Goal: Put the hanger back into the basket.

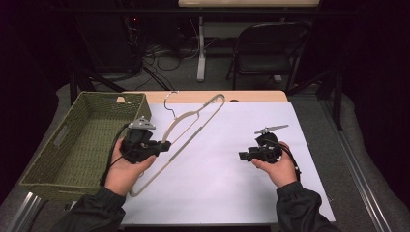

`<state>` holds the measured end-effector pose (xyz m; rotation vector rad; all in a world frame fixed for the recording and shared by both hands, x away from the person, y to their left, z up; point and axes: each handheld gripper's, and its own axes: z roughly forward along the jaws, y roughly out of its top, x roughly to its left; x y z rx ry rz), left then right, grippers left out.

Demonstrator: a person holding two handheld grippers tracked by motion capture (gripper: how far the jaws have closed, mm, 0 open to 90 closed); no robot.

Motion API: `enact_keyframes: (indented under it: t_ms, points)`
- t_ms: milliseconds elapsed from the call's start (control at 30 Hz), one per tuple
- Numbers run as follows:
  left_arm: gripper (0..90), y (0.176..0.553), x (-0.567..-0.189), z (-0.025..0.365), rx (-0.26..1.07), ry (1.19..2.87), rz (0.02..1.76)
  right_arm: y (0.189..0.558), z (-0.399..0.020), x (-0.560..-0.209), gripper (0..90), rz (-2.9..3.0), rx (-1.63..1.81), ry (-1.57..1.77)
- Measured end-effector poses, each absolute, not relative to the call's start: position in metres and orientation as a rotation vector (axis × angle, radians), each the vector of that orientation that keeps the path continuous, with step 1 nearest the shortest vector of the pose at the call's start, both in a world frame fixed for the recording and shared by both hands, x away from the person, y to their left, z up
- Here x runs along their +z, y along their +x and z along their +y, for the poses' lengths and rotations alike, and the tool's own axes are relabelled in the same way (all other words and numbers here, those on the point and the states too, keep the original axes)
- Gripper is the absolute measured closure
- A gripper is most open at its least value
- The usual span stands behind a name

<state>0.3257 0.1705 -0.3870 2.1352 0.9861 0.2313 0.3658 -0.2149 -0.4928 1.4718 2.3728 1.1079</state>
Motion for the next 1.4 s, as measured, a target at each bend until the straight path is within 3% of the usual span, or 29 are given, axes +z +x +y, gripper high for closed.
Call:
enact_keyframes:
  t_ms: [500,733,1400]
  points:
    - [86.9,0.329,-0.335,0.227,0.337,2.137,0.997,0.352,-0.232,-0.505,47.9,2.279,1.113,1.467]
    - [86.9,0.338,-0.321,0.281,0.428,2.134,1.043,0.351,-0.235,-0.507,47.4,2.255,1.12,1.471]
    - [87.0,0.365,-0.362,0.401,0.496,2.09,1.147,0.352,-0.238,-0.515,47.4,2.235,1.11,1.509]
